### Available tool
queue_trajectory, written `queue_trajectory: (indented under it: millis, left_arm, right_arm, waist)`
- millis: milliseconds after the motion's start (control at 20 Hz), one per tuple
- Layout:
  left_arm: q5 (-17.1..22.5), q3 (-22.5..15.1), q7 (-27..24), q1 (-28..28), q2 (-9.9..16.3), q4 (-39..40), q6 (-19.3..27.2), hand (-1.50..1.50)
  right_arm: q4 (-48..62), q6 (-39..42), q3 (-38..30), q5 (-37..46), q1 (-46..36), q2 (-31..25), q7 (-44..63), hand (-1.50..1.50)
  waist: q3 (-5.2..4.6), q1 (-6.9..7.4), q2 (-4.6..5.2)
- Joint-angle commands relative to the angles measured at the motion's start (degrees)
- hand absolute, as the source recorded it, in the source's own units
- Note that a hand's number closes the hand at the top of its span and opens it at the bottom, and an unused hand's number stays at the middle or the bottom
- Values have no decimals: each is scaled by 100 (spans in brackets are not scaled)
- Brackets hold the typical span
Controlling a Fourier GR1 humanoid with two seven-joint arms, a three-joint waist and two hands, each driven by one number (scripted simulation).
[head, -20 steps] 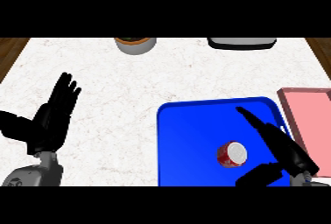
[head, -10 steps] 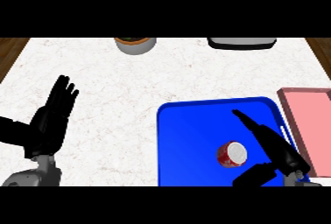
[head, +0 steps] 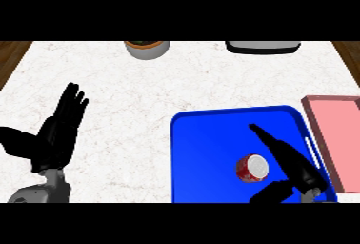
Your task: Pick the can from the tray and place it in the cardboard box
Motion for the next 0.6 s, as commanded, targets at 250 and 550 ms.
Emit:
queue_trajectory:
  millis: [250,550]
  left_arm:
    - [270,391,251,48,304,-252,-311,0]
    - [114,226,268,-172,98,-57,-210,0]
  right_arm:
    - [157,-260,242,628,120,-147,-796,150]
    - [129,-451,255,998,-262,60,-665,150]
  waist:
    - [1,8,-2]
    - [0,2,0]
